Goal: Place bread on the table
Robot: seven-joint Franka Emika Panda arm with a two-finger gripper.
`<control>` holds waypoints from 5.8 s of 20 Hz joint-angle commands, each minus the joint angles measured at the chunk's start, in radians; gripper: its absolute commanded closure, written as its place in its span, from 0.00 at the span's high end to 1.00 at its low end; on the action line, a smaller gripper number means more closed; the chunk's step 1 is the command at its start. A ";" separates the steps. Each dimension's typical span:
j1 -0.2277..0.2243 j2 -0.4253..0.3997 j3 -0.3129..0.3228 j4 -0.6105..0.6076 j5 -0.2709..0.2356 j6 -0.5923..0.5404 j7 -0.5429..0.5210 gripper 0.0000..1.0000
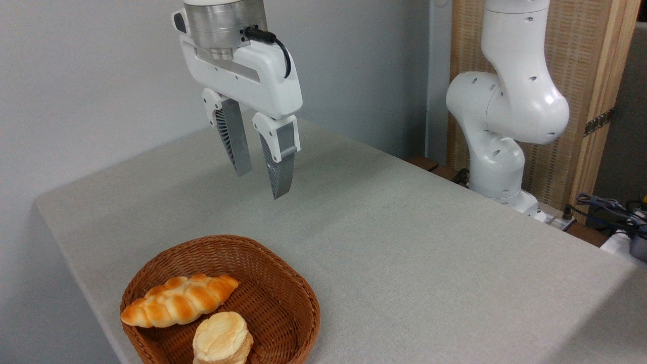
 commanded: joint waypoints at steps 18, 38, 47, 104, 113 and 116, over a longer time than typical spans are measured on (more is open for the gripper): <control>-0.008 0.091 -0.008 -0.024 0.005 0.397 0.028 1.00; -0.007 0.242 -0.090 -0.201 0.066 0.750 0.026 1.00; 0.001 0.275 -0.098 -0.201 0.141 0.790 0.020 0.99; -0.102 -0.247 -0.012 -0.594 -0.021 0.271 0.014 1.00; -0.113 -0.236 -0.012 -0.592 -0.021 0.273 0.016 1.00; -0.113 -0.236 -0.012 -0.592 -0.020 0.273 0.014 1.00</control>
